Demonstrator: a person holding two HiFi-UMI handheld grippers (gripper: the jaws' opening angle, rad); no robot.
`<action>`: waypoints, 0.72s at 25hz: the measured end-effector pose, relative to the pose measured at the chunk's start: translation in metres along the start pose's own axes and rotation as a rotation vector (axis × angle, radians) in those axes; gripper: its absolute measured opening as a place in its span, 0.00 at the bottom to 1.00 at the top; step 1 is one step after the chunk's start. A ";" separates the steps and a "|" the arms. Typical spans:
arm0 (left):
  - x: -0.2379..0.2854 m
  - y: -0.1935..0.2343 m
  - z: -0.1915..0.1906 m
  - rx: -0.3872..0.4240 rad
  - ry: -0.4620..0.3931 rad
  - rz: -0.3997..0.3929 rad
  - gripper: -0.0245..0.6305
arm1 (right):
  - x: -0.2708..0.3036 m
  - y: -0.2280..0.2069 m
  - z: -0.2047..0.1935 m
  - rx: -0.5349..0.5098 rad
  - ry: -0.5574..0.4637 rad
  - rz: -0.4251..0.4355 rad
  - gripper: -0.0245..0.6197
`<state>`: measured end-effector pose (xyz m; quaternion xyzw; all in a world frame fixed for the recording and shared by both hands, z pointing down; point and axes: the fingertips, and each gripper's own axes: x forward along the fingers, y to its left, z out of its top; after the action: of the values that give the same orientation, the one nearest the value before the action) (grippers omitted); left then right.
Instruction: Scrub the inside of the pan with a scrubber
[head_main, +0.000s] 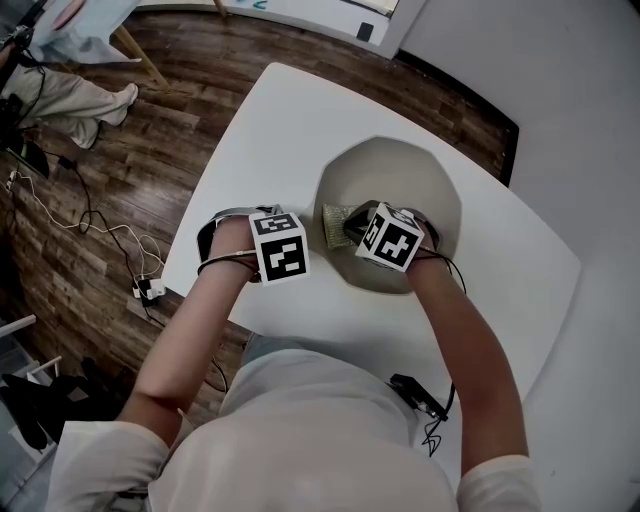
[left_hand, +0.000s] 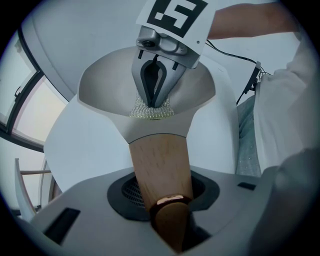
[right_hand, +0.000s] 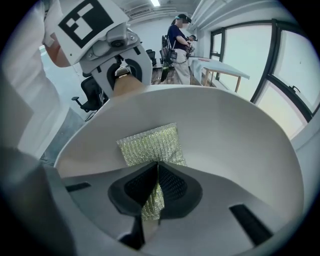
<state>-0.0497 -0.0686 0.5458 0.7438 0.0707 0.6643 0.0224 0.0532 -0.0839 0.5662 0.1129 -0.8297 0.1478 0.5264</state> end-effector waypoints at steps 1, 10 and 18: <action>0.000 0.000 0.000 0.001 0.001 -0.001 0.27 | 0.000 0.004 -0.002 -0.007 0.007 0.003 0.07; 0.002 -0.003 0.000 -0.015 -0.004 -0.008 0.26 | -0.006 0.029 -0.026 -0.039 0.104 0.055 0.07; 0.004 -0.003 0.001 -0.018 -0.006 -0.004 0.25 | -0.013 0.035 -0.049 -0.010 0.182 0.068 0.07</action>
<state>-0.0486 -0.0649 0.5491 0.7456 0.0661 0.6624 0.0306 0.0877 -0.0331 0.5695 0.0681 -0.7825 0.1709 0.5949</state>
